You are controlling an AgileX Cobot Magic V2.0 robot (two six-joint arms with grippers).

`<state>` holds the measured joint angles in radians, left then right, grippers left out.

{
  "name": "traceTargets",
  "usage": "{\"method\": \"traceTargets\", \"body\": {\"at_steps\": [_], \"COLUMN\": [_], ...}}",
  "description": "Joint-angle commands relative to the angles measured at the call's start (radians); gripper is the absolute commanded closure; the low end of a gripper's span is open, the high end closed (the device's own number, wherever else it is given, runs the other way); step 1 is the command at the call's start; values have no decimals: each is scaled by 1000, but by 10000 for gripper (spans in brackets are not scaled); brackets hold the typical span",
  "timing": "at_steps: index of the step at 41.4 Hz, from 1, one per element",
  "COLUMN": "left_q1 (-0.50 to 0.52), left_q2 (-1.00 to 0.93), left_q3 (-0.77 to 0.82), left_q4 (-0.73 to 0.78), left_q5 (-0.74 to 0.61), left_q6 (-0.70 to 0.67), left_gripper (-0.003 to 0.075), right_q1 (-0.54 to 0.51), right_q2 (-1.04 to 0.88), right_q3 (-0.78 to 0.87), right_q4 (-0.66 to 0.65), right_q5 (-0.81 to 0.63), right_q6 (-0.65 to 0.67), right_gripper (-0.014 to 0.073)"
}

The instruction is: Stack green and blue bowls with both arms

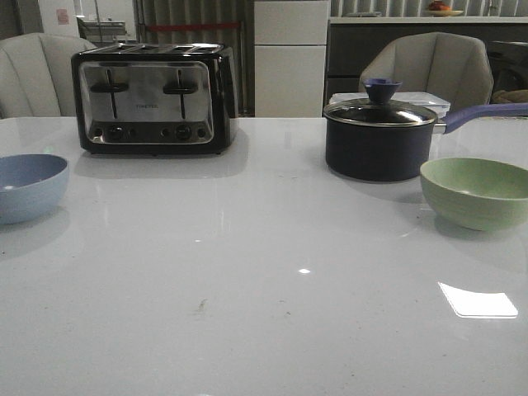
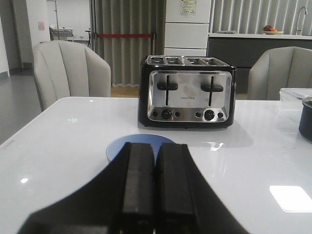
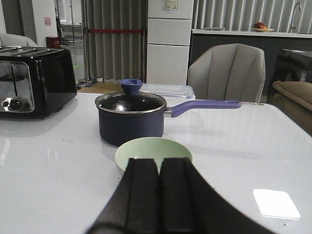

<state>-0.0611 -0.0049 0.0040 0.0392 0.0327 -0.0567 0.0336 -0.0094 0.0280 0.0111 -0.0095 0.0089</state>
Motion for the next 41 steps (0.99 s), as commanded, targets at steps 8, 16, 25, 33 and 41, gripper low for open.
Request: {"method": "traceTargets", "body": {"at_steps": [8, 16, 25, 33, 41], "left_q1": [1, 1, 1, 1, 1], "left_q2": [-19, -19, -19, -19, -19], "left_q3": [3, 3, 3, 3, 3], "left_q4": [1, 1, 1, 1, 1], "left_q5": [-91, -91, -91, -91, -148], "left_q6": [-8, -8, -8, -8, -6], "left_gripper": [627, 627, 627, 627, 627], "right_q1": [-7, -7, -7, -7, -7], "right_q2": [-21, -21, -21, -21, -21], "right_q3": [-3, -3, -3, -3, -17], "right_q4": [-11, -11, -11, -11, -11], "right_q5": [-90, -90, -90, -92, -100], "right_q6": [-9, -9, -9, -9, -9], "right_gripper": [538, 538, 538, 538, 538]}}
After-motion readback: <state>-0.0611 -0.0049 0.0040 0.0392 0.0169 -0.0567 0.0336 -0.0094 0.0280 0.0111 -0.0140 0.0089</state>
